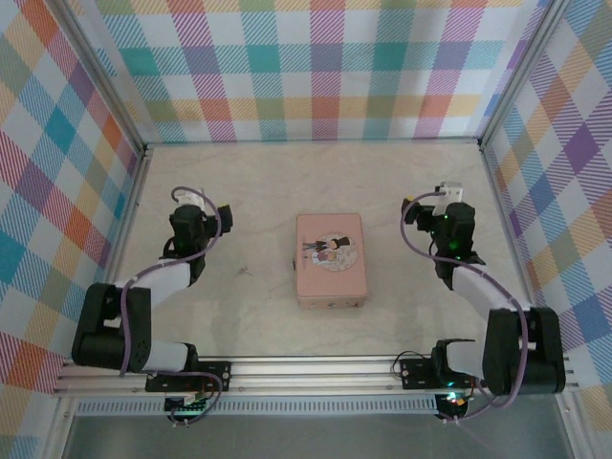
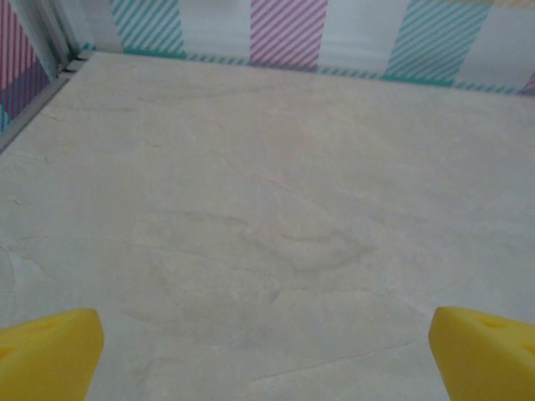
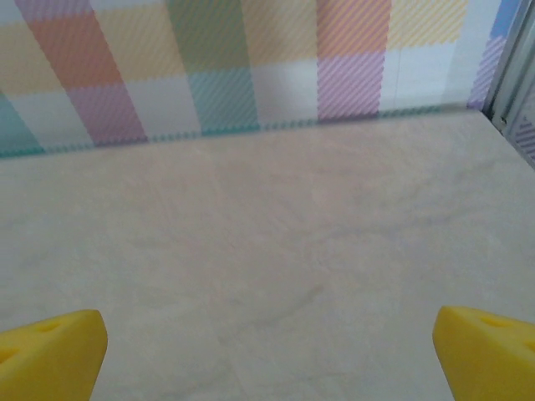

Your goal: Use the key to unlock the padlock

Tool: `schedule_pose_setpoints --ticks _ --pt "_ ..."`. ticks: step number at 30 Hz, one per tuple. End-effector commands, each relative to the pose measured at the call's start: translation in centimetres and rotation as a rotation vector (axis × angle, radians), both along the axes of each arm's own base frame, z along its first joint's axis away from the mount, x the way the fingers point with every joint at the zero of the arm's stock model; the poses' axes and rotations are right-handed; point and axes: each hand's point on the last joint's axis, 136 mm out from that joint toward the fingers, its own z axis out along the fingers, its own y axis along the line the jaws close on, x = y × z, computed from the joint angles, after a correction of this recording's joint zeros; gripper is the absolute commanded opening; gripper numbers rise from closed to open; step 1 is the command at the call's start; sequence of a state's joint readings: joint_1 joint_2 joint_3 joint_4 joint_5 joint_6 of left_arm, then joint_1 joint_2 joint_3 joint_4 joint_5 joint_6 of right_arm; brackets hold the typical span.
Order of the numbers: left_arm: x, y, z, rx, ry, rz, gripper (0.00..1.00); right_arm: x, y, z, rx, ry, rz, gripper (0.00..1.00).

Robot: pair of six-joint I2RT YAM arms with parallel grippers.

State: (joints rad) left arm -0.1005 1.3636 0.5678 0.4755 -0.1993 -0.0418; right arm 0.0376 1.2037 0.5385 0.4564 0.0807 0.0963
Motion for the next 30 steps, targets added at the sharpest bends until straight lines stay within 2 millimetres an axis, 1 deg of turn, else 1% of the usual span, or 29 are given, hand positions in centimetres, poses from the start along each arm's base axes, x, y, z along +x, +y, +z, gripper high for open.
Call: schedule_pose_setpoints --ticks 1,3,4,5,6,8,12,13,14,19,22,26,28,30 --pt "0.5 -0.6 3.5 -0.215 -0.030 -0.010 1.00 -1.5 0.7 0.8 0.208 0.107 -0.018 1.00" --pt "1.1 -1.6 4.5 -0.358 0.001 -0.031 1.00 -3.3 -0.7 -0.7 0.428 0.251 -0.217 1.00" --pt "1.7 -2.5 5.1 -0.416 0.024 -0.071 1.00 -3.9 -0.2 -1.0 0.491 0.296 -0.213 1.00" --pt "2.1 -3.8 5.3 -0.457 0.046 -0.130 1.00 -3.9 1.2 -0.9 0.508 0.314 -0.127 1.00" --pt "2.6 -5.6 5.7 -0.498 0.056 -0.226 1.00 -4.3 3.2 -0.7 0.537 0.338 -0.014 0.99" --pt "3.3 -8.3 5.5 -0.541 0.095 -0.325 1.00 -5.3 5.5 -0.4 0.596 0.372 0.109 0.99" --pt "4.0 -12.9 4.6 -0.540 0.208 -0.451 1.00 -8.4 8.4 -0.2 0.623 0.447 0.243 0.98" --pt "4.2 -14.4 4.3 -0.542 0.237 -0.495 0.98 -9.2 9.0 -0.3 0.623 0.476 0.269 0.96" --pt "4.4 -15.4 4.1 -0.542 0.260 -0.523 0.97 -10.0 9.5 -0.6 0.621 0.505 0.285 0.96" --pt "5.5 -21.8 2.6 -0.527 0.394 -0.697 0.89 -14.9 12.9 -2.8 0.632 0.704 0.399 0.89" --pt "5.4 -25.4 1.4 -0.498 0.496 -0.799 0.84 -17.8 14.6 -4.1 0.587 0.822 0.441 0.87" --pt "4.4 -29.0 -0.2 -0.441 0.612 -0.907 0.83 -21.3 16.2 -5.3 0.571 0.971 0.512 0.85" --pt "4.0 -30.2 -1.0 -0.422 0.656 -0.941 0.83 -23.3 17.0 -5.7 0.559 1.039 0.557 0.85" --pt "3.9 -31.0 -1.5 -0.426 0.686 -0.965 0.82 -24.8 17.7 -6.3 0.556 1.092 0.600 0.84"
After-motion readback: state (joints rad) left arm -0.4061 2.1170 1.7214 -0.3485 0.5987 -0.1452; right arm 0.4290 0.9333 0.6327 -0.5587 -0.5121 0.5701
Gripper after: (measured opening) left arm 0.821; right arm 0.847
